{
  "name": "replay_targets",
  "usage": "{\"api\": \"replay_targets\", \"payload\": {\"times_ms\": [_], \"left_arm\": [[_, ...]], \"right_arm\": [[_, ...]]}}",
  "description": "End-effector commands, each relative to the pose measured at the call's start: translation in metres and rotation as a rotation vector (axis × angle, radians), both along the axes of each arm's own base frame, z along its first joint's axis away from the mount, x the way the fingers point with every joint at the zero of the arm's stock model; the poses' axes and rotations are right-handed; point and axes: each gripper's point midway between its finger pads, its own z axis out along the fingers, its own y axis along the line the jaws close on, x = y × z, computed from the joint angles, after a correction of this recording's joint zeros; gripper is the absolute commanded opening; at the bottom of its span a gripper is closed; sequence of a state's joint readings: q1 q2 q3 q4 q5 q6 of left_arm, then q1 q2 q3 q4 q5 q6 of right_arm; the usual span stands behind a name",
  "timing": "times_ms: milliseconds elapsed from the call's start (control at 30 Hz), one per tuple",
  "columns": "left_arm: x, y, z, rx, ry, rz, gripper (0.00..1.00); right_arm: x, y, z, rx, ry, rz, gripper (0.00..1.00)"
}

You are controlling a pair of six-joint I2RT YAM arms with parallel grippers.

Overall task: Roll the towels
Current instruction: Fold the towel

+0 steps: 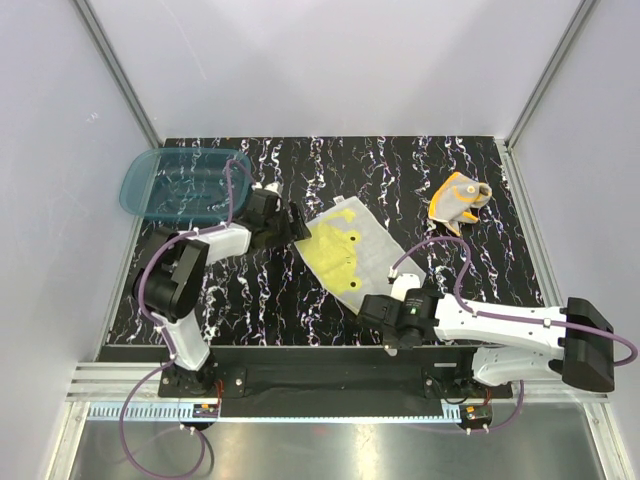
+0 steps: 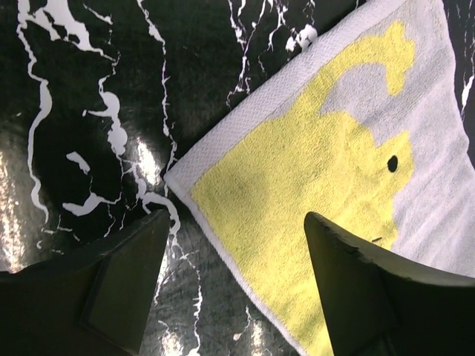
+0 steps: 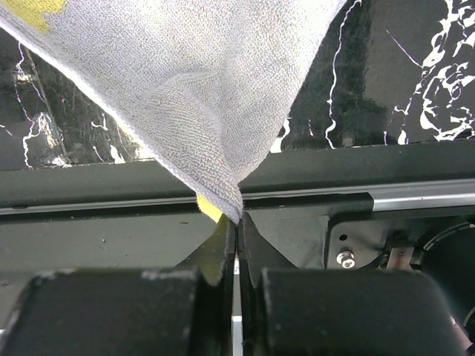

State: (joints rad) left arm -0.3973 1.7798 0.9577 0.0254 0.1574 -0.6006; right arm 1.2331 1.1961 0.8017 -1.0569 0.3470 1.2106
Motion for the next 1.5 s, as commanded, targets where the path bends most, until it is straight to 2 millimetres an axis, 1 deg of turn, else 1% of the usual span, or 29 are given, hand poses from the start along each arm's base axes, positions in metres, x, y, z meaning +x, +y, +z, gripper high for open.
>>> {"api": "replay_targets", "payload": {"times_ms": [0,67,100,133,267,433,467,567,633,700,733,767,833,867,933,967,1000,1033,1067,1100,1133,1167,1200,1267,1300,1367,1400,1433,1467], "left_arm": [[0.002,-0.004,-0.01,0.008,0.022,-0.008,0.76],[0.004,-0.006,-0.013,0.01,0.028,-0.011,0.72],[0.006,-0.007,-0.015,0.01,0.033,-0.015,0.62],[0.007,-0.008,-0.013,0.009,0.03,-0.017,0.58],[0.014,-0.01,-0.016,0.018,0.032,-0.02,0.56],[0.022,-0.015,-0.012,0.012,0.017,-0.025,0.32],[0.022,-0.016,-0.013,0.011,0.019,-0.03,0.2],[0.023,-0.017,-0.014,0.011,0.019,-0.037,0.0],[0.025,-0.019,-0.012,0.009,0.012,-0.044,0.0],[0.023,-0.018,-0.005,0.006,-0.006,-0.048,0.0],[0.021,-0.016,0.0,0.008,-0.015,-0.047,0.0],[0.02,-0.014,0.017,0.003,-0.051,-0.042,0.0],[0.012,-0.002,0.032,0.038,-0.065,-0.023,0.0],[0.009,0.002,0.061,0.031,-0.12,-0.013,0.0],[-0.005,0.017,0.079,0.069,-0.137,0.007,0.0],[-0.01,0.024,0.111,0.061,-0.199,0.025,0.0],[-0.015,0.034,0.124,0.081,-0.222,0.055,0.0],[-0.026,0.046,0.128,0.12,-0.205,0.077,0.0],[-0.035,0.053,0.157,0.106,-0.262,0.095,0.0],[-0.04,0.063,0.165,0.126,-0.279,0.124,0.0],[-0.051,0.07,0.167,0.144,-0.264,0.13,0.0],[-0.059,0.074,0.182,0.132,-0.296,0.137,0.0],[-0.066,0.079,0.183,0.146,-0.282,0.14,0.0],[-0.074,0.084,0.192,0.149,-0.293,0.143,0.0],[-0.075,0.086,0.195,0.155,-0.298,0.15,0.0],[-0.077,0.09,0.196,0.177,-0.298,0.151,0.0],[-0.074,0.091,0.203,0.182,-0.311,0.156,0.0],[-0.073,0.091,0.204,0.192,-0.312,0.152,0.0],[-0.066,0.089,0.211,0.192,-0.32,0.149,0.0]], "right_arm": [[0.005,0.003,-0.001,-0.004,-0.021,-0.001,0.0],[0.004,0.003,-0.002,-0.007,-0.018,-0.002,0.0],[0.005,0.003,-0.002,-0.005,-0.02,-0.001,0.0],[0.004,0.003,-0.002,-0.006,-0.019,0.0,0.0],[0.004,-0.001,-0.003,-0.02,-0.016,-0.005,0.0],[0.002,-0.004,-0.003,-0.014,-0.016,-0.018,0.0],[0.002,-0.004,-0.003,-0.012,-0.016,-0.016,0.0],[0.002,-0.004,-0.002,-0.011,-0.016,-0.019,0.0],[0.003,-0.003,-0.003,-0.015,-0.017,-0.019,0.0],[0.003,-0.002,-0.002,-0.019,-0.017,-0.016,0.0],[0.005,-0.002,0.0,-0.022,-0.024,-0.016,0.0],[0.007,0.001,0.005,-0.019,-0.035,-0.014,0.0],[0.013,-0.002,0.011,-0.042,-0.064,-0.006,0.0],[0.017,0.003,0.019,-0.026,-0.081,-0.002,0.0],[0.024,0.002,0.029,-0.033,-0.104,0.029,0.0],[0.031,0.004,0.037,-0.017,-0.115,0.015,0.0],[0.033,0.001,0.043,-0.021,-0.123,0.032,0.0],[0.038,-0.001,0.049,-0.019,-0.14,0.025,0.0],[0.043,0.0,0.058,-0.005,-0.156,0.02,0.0],[0.049,-0.005,0.064,-0.006,-0.17,0.014,0.0],[0.053,-0.008,0.068,-0.008,-0.186,0.011,0.0],[0.058,-0.008,0.074,0.0,-0.197,0.005,0.0],[0.067,-0.013,0.078,0.005,-0.205,-0.004,0.0],[0.08,-0.013,0.087,0.023,-0.227,-0.013,0.0],[0.086,-0.016,0.09,0.011,-0.235,0.016,0.0],[0.111,-0.016,0.102,0.046,-0.266,-0.02,0.0],[0.122,-0.013,0.104,0.038,-0.278,0.014,0.0],[0.136,-0.018,0.107,0.041,-0.279,-0.011,0.0],[0.149,-0.017,0.118,0.035,-0.303,0.022,0.0]]}}
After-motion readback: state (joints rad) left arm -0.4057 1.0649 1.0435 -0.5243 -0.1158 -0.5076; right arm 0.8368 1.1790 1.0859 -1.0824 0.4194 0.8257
